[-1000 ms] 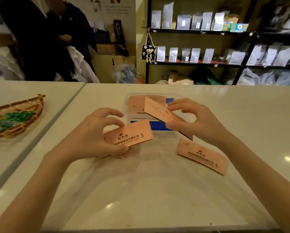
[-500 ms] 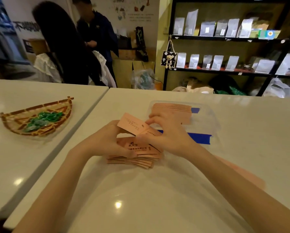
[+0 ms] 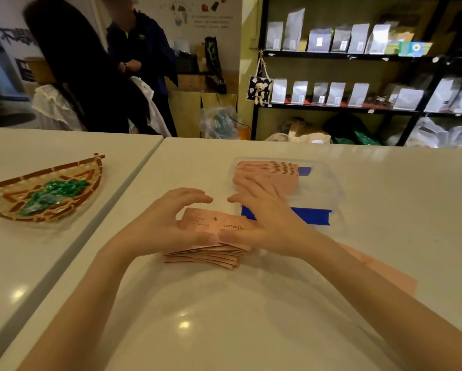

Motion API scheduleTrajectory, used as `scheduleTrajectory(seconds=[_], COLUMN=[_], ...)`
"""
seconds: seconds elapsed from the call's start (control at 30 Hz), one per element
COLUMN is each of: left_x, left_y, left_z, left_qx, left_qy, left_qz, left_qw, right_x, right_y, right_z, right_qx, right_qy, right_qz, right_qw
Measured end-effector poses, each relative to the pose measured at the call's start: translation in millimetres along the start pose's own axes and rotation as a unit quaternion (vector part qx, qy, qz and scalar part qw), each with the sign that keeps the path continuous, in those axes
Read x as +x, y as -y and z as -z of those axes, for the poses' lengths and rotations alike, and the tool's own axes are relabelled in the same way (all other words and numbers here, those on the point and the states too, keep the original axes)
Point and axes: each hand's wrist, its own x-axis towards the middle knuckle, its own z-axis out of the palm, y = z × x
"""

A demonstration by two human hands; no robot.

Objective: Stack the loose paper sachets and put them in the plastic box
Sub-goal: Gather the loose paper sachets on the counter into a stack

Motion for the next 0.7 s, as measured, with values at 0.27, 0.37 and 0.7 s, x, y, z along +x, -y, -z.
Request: scheduleTrajectory(seconds=[0.27, 0.37, 0.7], left_x=[19, 32, 60], left_y=[-85, -104, -123], left_z=[-32, -57, -135], left_qx=[-0.039, -0.017, 0.059], left_qy=[0.061, 0.107, 0.166], left_qz=[-0.201, -0.214, -0.228], left_qw=[0.977, 0.971, 0.958], right_x=[-62, -92, -169], right_y=[-31, -51, -101], right_z=[52, 66, 55], right_qx=[0.088, 0.081, 0.039], right_qy=[-0.102, -0.112, -0.032], right_qz=[0.004, -0.078, -0.227], right_qw=[0.991, 0.987, 0.973])
